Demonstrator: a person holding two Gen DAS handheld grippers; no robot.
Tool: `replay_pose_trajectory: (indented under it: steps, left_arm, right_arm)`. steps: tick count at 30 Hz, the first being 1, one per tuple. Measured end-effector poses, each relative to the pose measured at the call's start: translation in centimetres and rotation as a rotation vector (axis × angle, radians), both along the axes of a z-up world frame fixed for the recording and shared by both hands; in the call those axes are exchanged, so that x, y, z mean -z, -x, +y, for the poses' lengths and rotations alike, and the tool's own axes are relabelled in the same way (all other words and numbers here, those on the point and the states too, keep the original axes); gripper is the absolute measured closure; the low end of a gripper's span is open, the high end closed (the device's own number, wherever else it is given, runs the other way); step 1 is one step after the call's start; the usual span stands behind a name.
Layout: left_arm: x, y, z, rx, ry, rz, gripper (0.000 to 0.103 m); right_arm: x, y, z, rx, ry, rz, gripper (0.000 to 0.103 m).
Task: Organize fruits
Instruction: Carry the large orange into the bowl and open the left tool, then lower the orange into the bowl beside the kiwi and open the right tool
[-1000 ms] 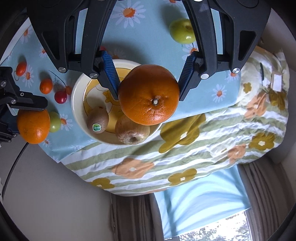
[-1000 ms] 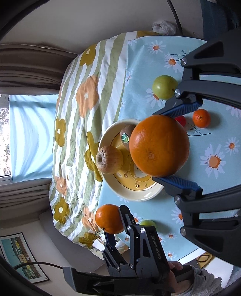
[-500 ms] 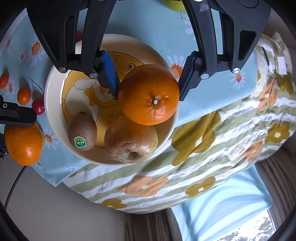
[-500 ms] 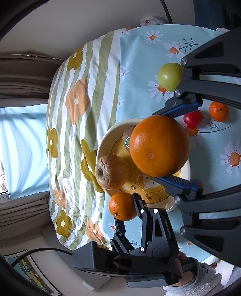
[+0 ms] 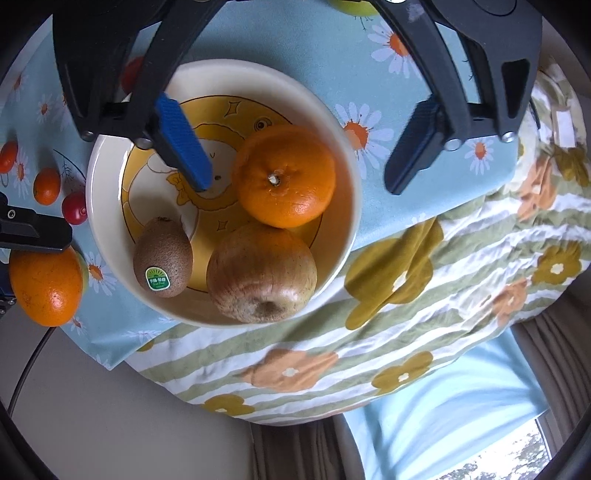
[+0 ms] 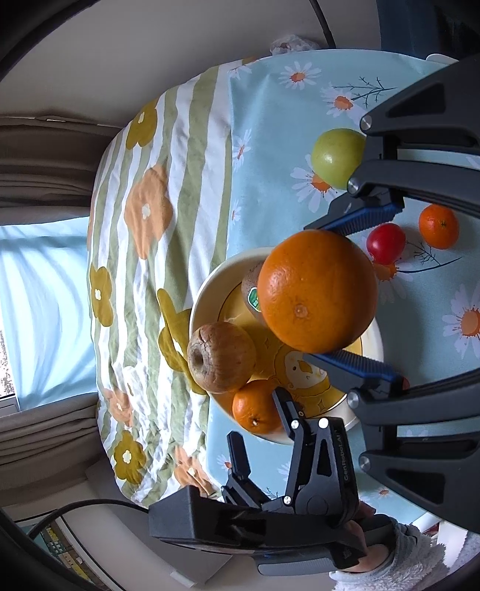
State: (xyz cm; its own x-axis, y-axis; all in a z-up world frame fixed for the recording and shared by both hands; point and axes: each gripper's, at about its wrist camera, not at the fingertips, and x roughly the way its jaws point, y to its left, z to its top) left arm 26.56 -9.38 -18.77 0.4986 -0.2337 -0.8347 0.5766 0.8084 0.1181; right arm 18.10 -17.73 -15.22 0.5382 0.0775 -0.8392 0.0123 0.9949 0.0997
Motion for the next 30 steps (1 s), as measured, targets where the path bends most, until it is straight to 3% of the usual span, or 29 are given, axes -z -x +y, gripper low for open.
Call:
replay_pose_trajectory:
  steps: [15,30]
  left_arm:
    - [-3.7,3.3,5.1,-0.121,0.065,0.009,0.000]
    - [-2.6,5.7,8.9,-0.206,0.027,0.013,0.000]
  right_arm:
    - [-1.9,0.0,0.9,-0.090,0.010,-0.011,0.049]
    - [1.9,-1.9,5.0,-0.238,0.019,0.041,0.049]
